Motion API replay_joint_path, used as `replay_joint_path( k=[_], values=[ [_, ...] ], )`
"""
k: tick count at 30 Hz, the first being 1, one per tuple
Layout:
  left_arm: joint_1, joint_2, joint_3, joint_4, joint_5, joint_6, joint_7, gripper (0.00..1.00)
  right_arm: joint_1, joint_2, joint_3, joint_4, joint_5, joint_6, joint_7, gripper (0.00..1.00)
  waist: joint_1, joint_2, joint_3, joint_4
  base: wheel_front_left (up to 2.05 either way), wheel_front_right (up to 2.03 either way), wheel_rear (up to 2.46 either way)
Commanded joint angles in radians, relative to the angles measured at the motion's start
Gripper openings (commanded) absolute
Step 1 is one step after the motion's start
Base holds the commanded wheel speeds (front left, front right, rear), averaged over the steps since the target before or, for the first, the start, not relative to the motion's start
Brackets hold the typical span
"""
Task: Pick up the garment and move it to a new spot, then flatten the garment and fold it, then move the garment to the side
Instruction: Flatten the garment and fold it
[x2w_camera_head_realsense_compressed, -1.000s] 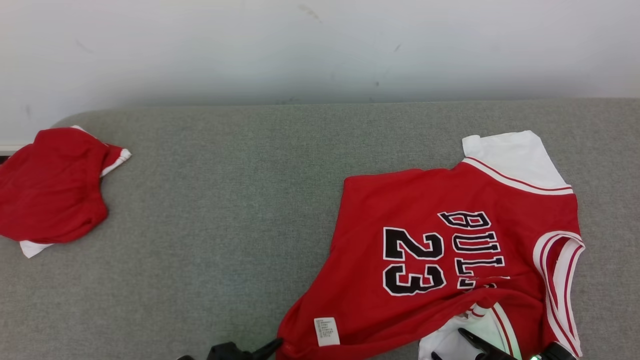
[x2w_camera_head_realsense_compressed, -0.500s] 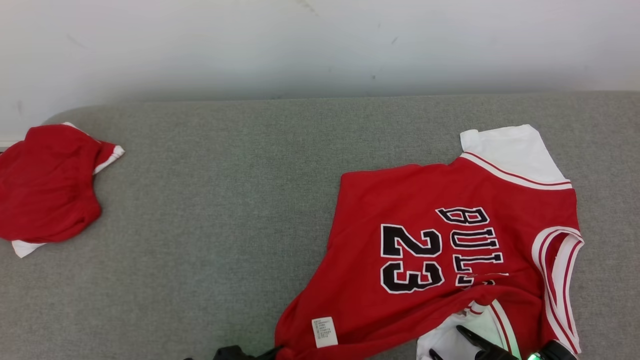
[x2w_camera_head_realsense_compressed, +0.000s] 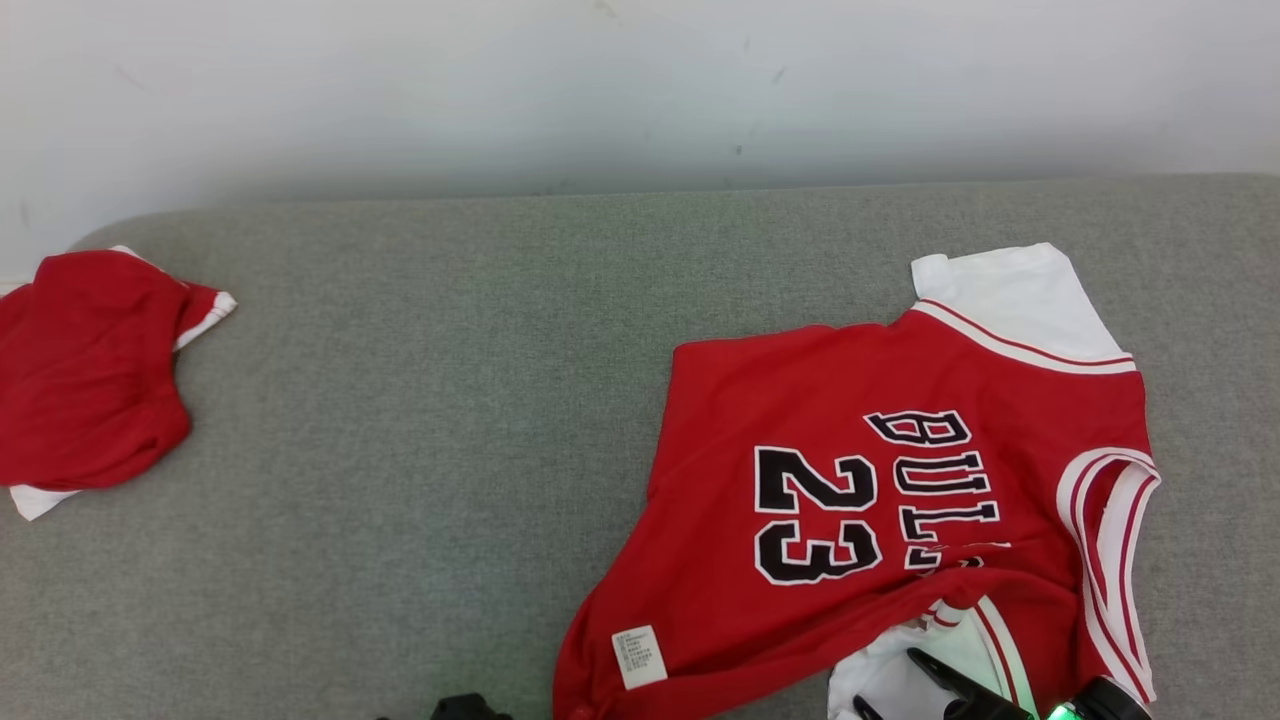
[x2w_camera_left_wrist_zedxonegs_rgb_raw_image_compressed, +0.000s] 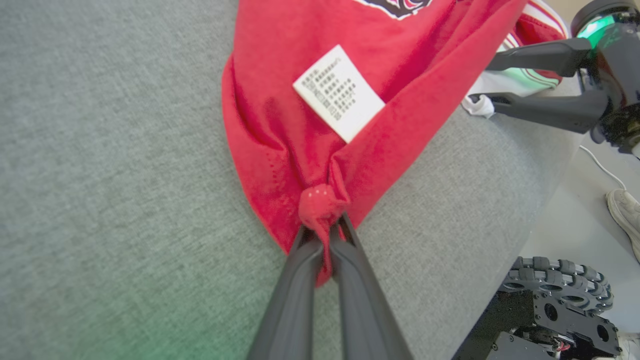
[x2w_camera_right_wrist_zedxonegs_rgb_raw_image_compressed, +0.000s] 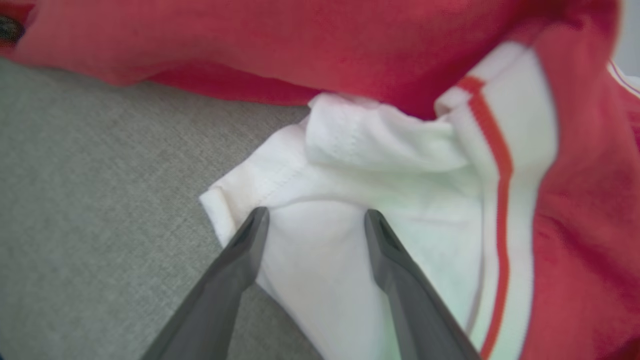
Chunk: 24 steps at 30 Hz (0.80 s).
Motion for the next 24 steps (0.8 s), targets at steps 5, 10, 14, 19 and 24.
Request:
replay_joint_path(
  k=[5, 10, 14, 19, 24],
  values=[
    [-0.023, -0.008, 0.003, 0.021, -0.008, 0.004, -0.025, 0.00, 0.023, -0.030, 0.027, 0.054, 0.000, -0.004, 0.093, 1.00, 0.0000, 0.0000, 0.012, 0.001, 0.00, 0.00, 0.00],
    [-0.031, -0.008, 0.009, 0.032, -0.015, 0.008, -0.036, 0.00, 0.038, -0.046, 0.061, 0.040, 0.023, -0.004, 0.134, 1.00, 0.0000, 0.0000, 0.022, -0.001, 0.00, 0.00, 0.00],
    [-0.037, -0.005, 0.011, 0.035, -0.018, 0.008, -0.039, 0.00, 0.043, -0.059, 0.071, 0.037, 0.040, -0.002, 0.178, 1.00, 0.0000, 0.0000, 0.029, -0.003, 0.00, 0.00, 0.00],
    [-0.048, -0.004, 0.007, 0.037, -0.024, 0.007, -0.039, 0.00, 0.037, -0.058, 0.061, 0.074, 0.045, -0.002, 0.305, 0.38, 0.0000, 0.0000, 0.031, -0.003, 0.00, 0.00, 0.00],
    [-0.053, 0.000, 0.005, 0.035, -0.034, 0.007, -0.042, 0.00, 0.023, -0.047, 0.036, 0.085, 0.034, -0.004, 0.357, 0.00, 0.0000, 0.0000, 0.030, 0.000, 0.00, 0.00, 0.00]
  ],
)
